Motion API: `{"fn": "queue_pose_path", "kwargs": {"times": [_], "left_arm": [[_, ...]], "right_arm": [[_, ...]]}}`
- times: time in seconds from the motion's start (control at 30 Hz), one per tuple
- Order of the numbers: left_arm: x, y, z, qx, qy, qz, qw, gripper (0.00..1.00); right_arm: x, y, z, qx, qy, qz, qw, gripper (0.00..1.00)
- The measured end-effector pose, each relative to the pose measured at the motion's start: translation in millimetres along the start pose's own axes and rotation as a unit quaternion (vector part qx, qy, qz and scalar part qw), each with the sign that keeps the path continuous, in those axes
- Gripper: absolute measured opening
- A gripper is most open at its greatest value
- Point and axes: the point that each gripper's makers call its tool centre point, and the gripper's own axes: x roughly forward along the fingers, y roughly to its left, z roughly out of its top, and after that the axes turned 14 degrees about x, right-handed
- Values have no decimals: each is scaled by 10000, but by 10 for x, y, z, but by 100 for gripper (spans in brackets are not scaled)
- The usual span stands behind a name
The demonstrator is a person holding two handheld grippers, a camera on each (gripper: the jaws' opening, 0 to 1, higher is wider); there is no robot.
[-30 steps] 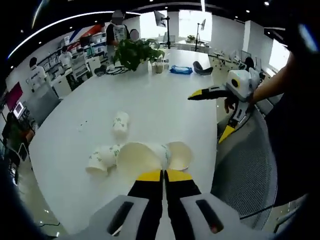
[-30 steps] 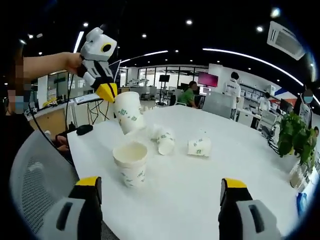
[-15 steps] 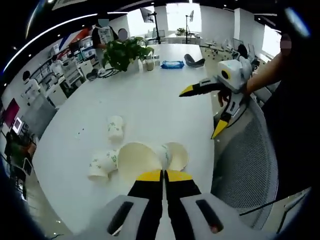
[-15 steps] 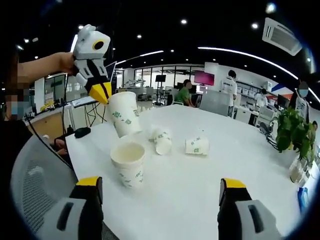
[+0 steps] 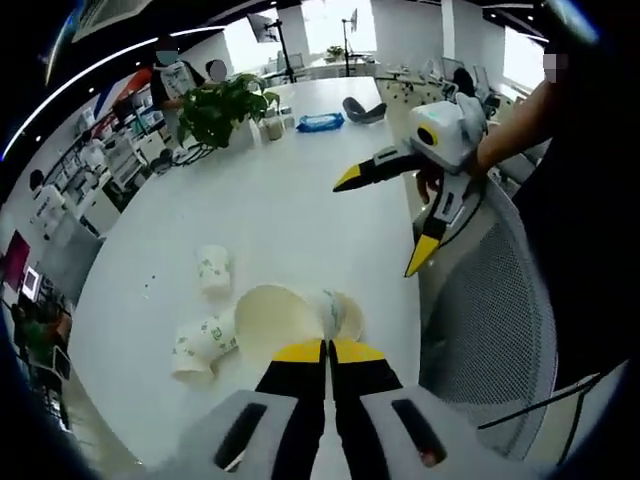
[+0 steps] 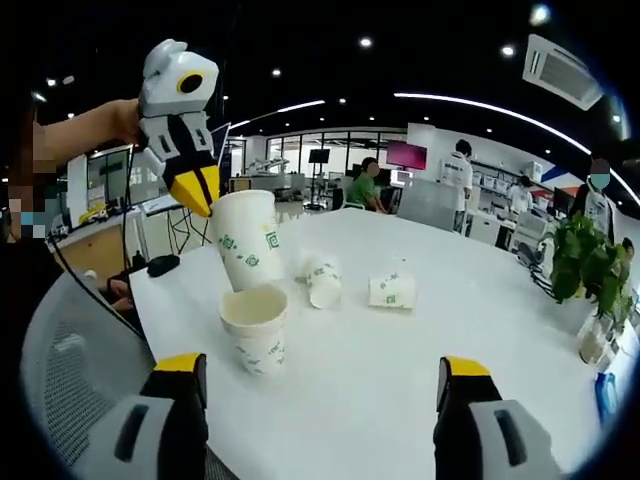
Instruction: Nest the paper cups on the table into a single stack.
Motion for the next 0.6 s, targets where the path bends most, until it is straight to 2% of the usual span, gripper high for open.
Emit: {"fn": "queue_pose_path", "kwargs": {"times": [0.6], "left_arm": [[226, -134, -56, 551, 455, -203, 9972, 0]], "right_arm": [[-1, -19, 8, 86, -10, -25, 10000, 95]]}}
